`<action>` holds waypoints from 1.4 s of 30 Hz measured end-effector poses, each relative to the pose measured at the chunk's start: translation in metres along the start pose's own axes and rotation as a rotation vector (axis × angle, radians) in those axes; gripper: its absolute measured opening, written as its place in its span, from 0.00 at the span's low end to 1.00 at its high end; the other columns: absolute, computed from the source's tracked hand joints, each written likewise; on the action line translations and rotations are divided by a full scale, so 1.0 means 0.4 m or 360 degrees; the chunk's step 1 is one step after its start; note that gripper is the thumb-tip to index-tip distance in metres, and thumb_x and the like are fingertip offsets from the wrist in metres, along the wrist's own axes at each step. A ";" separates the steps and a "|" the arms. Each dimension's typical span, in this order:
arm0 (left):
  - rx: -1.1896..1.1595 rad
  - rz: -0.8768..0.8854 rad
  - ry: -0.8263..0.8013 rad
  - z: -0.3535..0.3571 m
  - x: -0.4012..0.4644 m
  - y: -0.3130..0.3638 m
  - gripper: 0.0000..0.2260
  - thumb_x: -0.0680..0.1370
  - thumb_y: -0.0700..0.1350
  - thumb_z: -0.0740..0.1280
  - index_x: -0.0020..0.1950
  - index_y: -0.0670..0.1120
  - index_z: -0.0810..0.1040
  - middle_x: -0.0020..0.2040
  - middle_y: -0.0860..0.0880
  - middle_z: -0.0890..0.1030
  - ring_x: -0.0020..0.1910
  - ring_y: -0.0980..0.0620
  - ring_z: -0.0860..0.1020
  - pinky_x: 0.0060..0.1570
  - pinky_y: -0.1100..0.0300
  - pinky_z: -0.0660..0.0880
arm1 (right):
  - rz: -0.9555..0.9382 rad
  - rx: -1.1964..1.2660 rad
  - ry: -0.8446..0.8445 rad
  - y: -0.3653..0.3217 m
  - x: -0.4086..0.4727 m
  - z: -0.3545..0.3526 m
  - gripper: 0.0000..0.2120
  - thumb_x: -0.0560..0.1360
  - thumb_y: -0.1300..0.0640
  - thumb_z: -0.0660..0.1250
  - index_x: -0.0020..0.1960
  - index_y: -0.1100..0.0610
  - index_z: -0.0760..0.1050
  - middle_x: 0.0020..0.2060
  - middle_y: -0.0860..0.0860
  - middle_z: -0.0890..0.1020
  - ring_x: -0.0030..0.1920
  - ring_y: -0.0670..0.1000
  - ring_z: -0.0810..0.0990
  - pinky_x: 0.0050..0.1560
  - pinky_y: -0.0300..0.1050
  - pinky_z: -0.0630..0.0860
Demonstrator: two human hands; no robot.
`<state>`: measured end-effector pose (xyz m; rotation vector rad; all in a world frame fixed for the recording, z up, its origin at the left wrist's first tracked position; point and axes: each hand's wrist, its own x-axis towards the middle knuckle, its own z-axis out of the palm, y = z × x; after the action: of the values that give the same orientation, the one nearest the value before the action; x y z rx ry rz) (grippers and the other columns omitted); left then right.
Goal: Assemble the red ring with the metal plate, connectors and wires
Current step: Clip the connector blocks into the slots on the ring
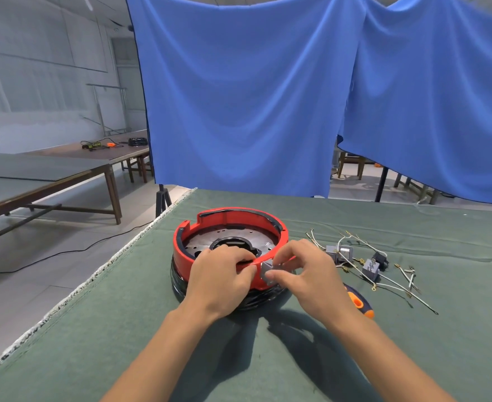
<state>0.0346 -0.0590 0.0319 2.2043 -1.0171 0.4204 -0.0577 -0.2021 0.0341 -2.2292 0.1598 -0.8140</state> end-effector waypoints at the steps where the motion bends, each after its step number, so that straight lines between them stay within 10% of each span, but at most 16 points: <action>1: -0.0014 -0.0030 0.0004 -0.003 -0.001 0.000 0.13 0.72 0.54 0.62 0.50 0.54 0.83 0.48 0.56 0.84 0.51 0.54 0.78 0.52 0.56 0.70 | -0.0018 -0.0005 -0.0023 0.003 -0.002 0.003 0.13 0.66 0.61 0.77 0.36 0.49 0.74 0.39 0.47 0.77 0.39 0.41 0.78 0.39 0.28 0.71; 11: 0.0003 -0.0007 0.0020 0.004 -0.006 0.010 0.16 0.67 0.53 0.59 0.48 0.54 0.83 0.46 0.57 0.84 0.48 0.55 0.78 0.49 0.59 0.71 | -0.0272 -0.0304 0.0082 0.006 -0.024 0.027 0.07 0.70 0.60 0.75 0.42 0.56 0.76 0.40 0.43 0.72 0.40 0.45 0.75 0.43 0.43 0.76; 19: 0.0037 0.0057 -0.0012 -0.005 -0.001 -0.008 0.18 0.68 0.63 0.60 0.44 0.53 0.81 0.39 0.57 0.82 0.41 0.56 0.77 0.43 0.60 0.68 | -0.0110 -0.0127 -0.0156 0.018 0.005 0.003 0.09 0.69 0.65 0.73 0.45 0.53 0.80 0.42 0.44 0.78 0.43 0.47 0.81 0.45 0.33 0.74; 24: 0.0117 0.0081 -0.0024 0.002 -0.002 -0.007 0.21 0.66 0.70 0.64 0.41 0.52 0.77 0.35 0.57 0.79 0.36 0.56 0.75 0.39 0.60 0.66 | -0.0157 -0.0621 0.0042 0.032 0.009 -0.021 0.22 0.68 0.48 0.74 0.60 0.42 0.74 0.57 0.37 0.72 0.53 0.40 0.72 0.46 0.45 0.75; 29: 0.0109 0.0074 -0.0062 0.001 0.000 -0.011 0.19 0.67 0.67 0.66 0.41 0.52 0.76 0.35 0.56 0.79 0.36 0.55 0.75 0.37 0.59 0.69 | -0.0051 -0.0634 -0.0361 0.062 0.009 -0.027 0.23 0.76 0.40 0.63 0.70 0.36 0.65 0.68 0.30 0.63 0.54 0.39 0.73 0.56 0.44 0.73; 42: 0.0038 0.0061 -0.0050 0.006 0.006 -0.012 0.17 0.68 0.63 0.66 0.38 0.50 0.76 0.30 0.55 0.75 0.34 0.55 0.72 0.34 0.62 0.64 | -0.0096 -0.0306 -0.0312 0.067 0.020 -0.014 0.09 0.74 0.47 0.68 0.53 0.46 0.76 0.51 0.37 0.72 0.46 0.47 0.77 0.53 0.51 0.74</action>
<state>0.0397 -0.0598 0.0291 2.2217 -1.0780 0.4187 -0.0514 -0.2273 0.0227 -2.4906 0.0796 -0.6290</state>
